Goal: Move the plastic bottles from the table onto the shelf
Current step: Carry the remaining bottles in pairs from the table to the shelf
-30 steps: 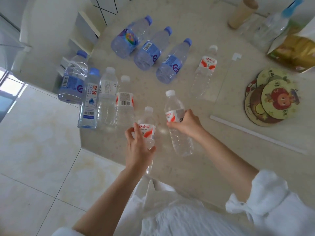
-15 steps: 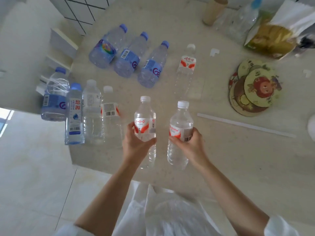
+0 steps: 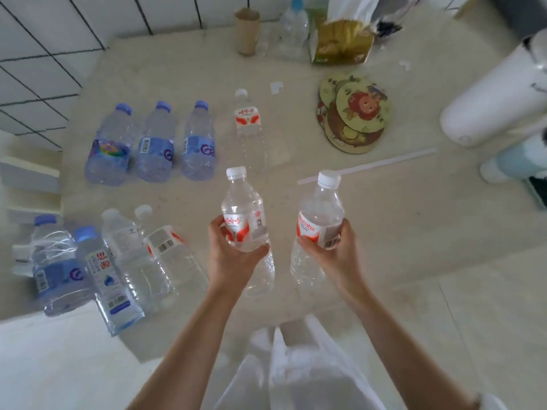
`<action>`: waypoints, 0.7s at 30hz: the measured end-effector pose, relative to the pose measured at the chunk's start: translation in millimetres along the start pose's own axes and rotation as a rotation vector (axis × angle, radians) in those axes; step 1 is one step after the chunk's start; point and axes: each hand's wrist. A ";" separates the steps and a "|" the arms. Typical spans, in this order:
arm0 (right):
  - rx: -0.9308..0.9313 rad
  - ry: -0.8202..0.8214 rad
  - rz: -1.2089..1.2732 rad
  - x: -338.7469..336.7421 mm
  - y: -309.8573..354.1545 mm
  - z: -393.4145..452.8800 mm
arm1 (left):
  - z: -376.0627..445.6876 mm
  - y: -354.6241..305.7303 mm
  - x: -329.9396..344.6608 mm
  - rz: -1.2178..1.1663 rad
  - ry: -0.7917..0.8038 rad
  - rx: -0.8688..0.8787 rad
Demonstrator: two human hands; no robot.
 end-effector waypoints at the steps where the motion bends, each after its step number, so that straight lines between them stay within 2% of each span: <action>1: 0.020 -0.036 0.028 0.2 -1.6 -9.5 | -1.2 -0.9 -1.7 0.034 0.028 0.035; 7: 0.132 -0.177 0.160 -6.4 -8.7 -58.7 | -12.6 -10.6 -6.4 0.212 0.244 0.100; 10: 0.168 -0.304 0.165 -17.8 -18.1 -90.9 | -27.3 -14.1 1.4 0.252 0.357 0.129; 15: 0.265 -0.469 0.150 -44.1 -39.8 -150.0 | -58.9 -12.5 32.3 0.306 0.535 0.132; 21: 0.360 -0.701 0.268 -72.1 -79.9 -233.9 | -121.9 -3.3 76.6 0.408 0.819 0.200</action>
Point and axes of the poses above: each hand's wrist, its own z-axis towards the middle knuckle, its own x-axis out of the palm, y = z × x, and after that the axes turned 4 degrees about y, right-handed
